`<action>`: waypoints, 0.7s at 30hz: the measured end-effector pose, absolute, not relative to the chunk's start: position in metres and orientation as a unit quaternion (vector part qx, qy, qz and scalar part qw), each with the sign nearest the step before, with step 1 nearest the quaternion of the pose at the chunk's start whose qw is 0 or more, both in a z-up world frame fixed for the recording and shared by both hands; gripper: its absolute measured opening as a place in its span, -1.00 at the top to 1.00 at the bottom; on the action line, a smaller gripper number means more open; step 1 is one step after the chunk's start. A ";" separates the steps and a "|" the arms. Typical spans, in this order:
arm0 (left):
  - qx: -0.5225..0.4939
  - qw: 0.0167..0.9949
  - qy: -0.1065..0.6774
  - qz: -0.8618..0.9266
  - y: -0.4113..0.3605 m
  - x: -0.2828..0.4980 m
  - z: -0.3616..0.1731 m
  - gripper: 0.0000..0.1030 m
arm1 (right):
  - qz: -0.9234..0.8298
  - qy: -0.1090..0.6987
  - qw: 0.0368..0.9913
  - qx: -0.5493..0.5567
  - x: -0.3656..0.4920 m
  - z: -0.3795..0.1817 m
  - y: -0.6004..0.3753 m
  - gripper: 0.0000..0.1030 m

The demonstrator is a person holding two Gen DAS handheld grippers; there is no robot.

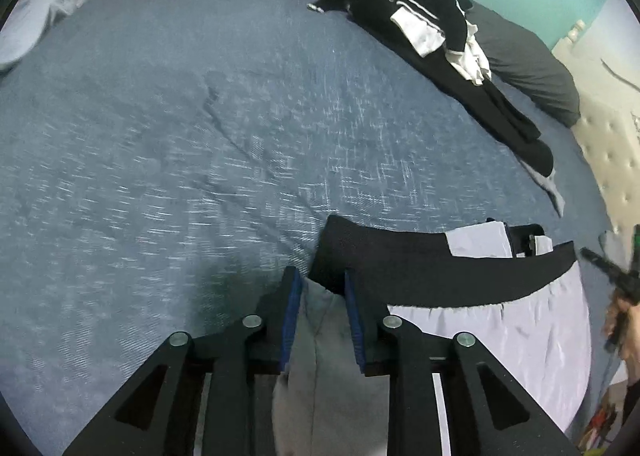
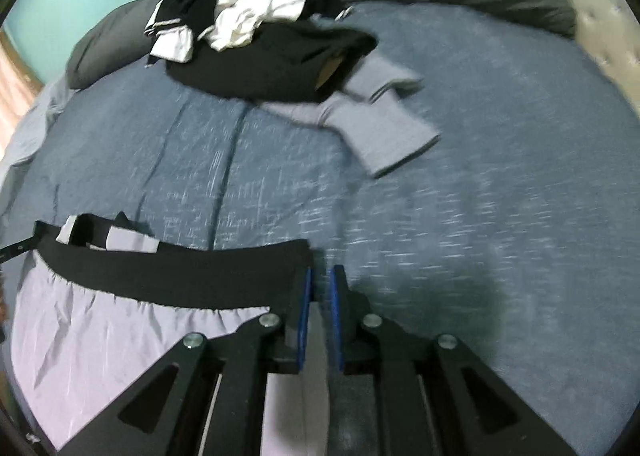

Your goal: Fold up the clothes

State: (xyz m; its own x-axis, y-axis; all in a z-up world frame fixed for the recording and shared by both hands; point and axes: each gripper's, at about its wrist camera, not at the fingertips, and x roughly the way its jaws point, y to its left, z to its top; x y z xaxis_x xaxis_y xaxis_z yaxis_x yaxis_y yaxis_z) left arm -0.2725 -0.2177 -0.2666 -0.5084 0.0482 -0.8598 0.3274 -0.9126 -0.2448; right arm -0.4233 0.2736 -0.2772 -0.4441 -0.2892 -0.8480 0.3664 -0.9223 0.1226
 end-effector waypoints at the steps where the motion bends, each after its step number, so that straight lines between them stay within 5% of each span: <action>1: 0.489 0.086 0.188 -0.848 -0.218 -0.268 -0.260 0.49 | -0.849 0.034 0.207 0.485 -0.415 -0.268 0.273 0.80; 10: 0.445 0.074 0.224 -0.864 -0.200 -0.192 -0.210 0.41 | -0.775 0.022 0.371 0.511 -0.269 -0.226 0.225 0.80; 21: 0.418 0.025 0.255 -0.871 -0.138 -0.106 -0.214 0.19 | -0.718 0.001 0.405 0.567 -0.155 -0.259 0.156 0.80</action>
